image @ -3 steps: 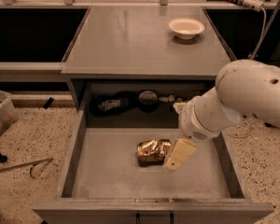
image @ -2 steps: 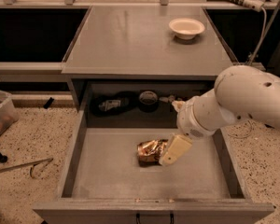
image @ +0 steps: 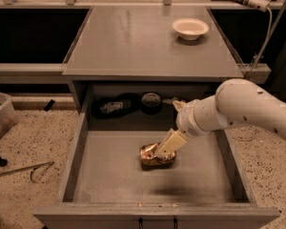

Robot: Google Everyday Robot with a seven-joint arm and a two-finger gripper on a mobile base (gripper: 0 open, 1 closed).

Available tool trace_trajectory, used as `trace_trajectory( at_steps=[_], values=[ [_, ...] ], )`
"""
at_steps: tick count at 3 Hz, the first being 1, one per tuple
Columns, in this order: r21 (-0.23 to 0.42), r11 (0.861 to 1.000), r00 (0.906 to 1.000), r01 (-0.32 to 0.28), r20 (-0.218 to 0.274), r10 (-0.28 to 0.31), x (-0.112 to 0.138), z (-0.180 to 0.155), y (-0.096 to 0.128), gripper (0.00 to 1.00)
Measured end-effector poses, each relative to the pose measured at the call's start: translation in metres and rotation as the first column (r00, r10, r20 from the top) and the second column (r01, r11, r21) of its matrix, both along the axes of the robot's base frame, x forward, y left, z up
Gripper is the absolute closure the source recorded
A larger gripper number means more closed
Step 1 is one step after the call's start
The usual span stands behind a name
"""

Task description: Pick orange can from top drawer and place on counter

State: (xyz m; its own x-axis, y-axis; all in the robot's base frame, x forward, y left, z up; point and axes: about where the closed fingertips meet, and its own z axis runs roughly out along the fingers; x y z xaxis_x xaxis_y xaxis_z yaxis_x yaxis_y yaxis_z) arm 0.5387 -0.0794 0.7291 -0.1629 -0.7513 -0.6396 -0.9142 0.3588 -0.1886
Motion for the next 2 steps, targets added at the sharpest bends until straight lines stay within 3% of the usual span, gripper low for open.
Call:
trace_trajectory(
  at_steps=[2],
  values=[
    [0.072,0.997,0.9986,0.020,-0.051,-0.016,-0.006,-0.040,-0.003,0.00]
  ],
)
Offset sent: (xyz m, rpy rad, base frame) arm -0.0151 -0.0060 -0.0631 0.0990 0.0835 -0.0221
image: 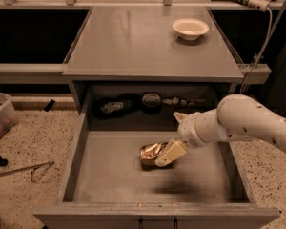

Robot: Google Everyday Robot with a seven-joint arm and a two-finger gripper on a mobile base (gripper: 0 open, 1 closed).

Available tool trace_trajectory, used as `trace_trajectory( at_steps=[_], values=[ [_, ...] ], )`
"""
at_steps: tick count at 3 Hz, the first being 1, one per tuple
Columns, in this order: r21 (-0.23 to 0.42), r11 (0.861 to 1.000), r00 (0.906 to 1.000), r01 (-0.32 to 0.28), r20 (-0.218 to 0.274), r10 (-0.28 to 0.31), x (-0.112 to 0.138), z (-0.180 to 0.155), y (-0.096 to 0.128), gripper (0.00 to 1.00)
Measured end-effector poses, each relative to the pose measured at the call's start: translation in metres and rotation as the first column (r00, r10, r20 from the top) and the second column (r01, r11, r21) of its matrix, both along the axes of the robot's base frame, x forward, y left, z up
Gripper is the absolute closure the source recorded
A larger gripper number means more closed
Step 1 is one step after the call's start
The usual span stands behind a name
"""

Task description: Pick orange can from top drawer and place on counter

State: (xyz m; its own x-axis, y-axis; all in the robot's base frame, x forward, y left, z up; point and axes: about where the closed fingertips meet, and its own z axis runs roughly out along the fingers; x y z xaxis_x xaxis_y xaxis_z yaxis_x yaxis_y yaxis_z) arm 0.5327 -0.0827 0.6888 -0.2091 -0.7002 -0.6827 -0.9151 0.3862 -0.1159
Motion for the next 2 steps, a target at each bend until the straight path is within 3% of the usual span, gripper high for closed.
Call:
trace_trajectory(
  at_steps=[2],
  values=[
    [-0.051,0.998,0.9987,-0.045,-0.027,0.043,-0.020,-0.029,0.012,0.00]
  ],
)
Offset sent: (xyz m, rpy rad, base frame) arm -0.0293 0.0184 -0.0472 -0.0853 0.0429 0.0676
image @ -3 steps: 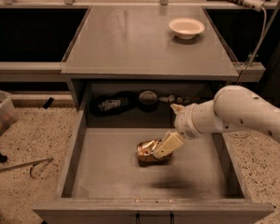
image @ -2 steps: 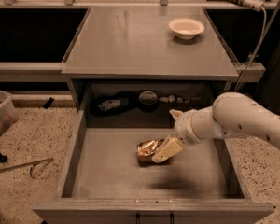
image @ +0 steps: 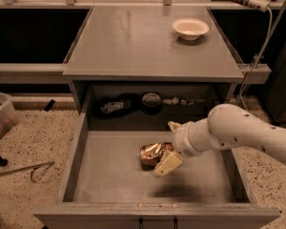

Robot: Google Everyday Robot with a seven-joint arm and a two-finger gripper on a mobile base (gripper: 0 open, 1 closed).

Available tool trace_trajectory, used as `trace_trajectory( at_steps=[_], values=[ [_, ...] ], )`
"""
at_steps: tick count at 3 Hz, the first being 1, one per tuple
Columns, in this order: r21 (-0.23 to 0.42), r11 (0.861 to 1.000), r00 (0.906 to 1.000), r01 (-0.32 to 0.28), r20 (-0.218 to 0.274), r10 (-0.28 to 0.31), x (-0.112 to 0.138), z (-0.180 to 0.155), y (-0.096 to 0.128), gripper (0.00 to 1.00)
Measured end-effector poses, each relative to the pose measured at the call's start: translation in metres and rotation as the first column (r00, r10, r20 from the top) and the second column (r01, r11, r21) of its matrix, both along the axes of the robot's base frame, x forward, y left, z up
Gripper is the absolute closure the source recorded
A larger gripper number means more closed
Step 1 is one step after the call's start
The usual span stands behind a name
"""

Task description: Pick orange can from top drawer and place on counter

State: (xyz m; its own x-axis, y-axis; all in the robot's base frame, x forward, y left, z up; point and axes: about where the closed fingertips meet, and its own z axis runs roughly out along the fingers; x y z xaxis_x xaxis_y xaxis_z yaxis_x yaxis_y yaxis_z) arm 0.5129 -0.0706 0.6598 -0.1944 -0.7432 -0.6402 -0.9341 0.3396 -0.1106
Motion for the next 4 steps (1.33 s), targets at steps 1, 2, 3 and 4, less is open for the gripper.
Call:
trace_trajectory(
  at_steps=[1,2,3,4],
  values=[
    [-0.015,1.000,0.9996,-0.027,-0.013,0.026,-0.001,-0.019,0.009,0.00],
    [-0.020,0.999,0.9989,-0.045,-0.015,0.045,0.008,-0.030,0.018,0.00],
    [-0.020,0.999,0.9988,-0.046,-0.015,0.046,0.008,-0.030,0.018,0.19],
    [-0.020,0.999,0.9988,-0.046,-0.015,0.046,0.008,-0.030,0.018,0.42]
  ],
)
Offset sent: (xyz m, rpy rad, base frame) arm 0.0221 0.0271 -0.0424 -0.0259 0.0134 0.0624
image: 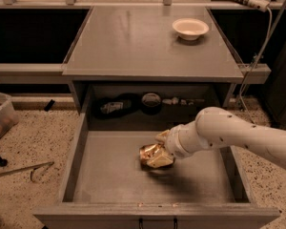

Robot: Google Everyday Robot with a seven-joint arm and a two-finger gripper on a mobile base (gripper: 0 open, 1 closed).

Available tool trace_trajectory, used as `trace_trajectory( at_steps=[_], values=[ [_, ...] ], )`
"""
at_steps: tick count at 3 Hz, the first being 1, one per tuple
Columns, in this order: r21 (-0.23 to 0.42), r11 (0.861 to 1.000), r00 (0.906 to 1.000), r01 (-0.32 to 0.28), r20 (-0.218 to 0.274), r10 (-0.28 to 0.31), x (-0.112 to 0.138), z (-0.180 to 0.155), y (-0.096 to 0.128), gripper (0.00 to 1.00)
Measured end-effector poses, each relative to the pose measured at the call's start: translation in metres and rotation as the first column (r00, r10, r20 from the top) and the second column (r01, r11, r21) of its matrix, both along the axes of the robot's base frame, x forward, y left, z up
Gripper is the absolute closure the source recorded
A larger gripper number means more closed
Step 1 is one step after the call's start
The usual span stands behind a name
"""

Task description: Pick orange can from top drawer and place on counter

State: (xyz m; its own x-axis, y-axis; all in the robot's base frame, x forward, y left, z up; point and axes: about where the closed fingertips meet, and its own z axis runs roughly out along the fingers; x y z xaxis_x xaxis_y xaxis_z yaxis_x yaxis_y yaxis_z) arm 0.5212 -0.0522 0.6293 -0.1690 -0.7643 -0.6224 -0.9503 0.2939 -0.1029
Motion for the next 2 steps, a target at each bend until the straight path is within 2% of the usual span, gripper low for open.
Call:
trace_trajectory(
  at_steps=[1,2],
  values=[
    [0.000,1.000,1.0000,0.000,0.000,0.000,0.000,0.000,0.000,0.65],
    [0.031,1.000,1.0000,0.002,-0.008,-0.002,-0.003,0.025,0.005,0.88]
  ],
)
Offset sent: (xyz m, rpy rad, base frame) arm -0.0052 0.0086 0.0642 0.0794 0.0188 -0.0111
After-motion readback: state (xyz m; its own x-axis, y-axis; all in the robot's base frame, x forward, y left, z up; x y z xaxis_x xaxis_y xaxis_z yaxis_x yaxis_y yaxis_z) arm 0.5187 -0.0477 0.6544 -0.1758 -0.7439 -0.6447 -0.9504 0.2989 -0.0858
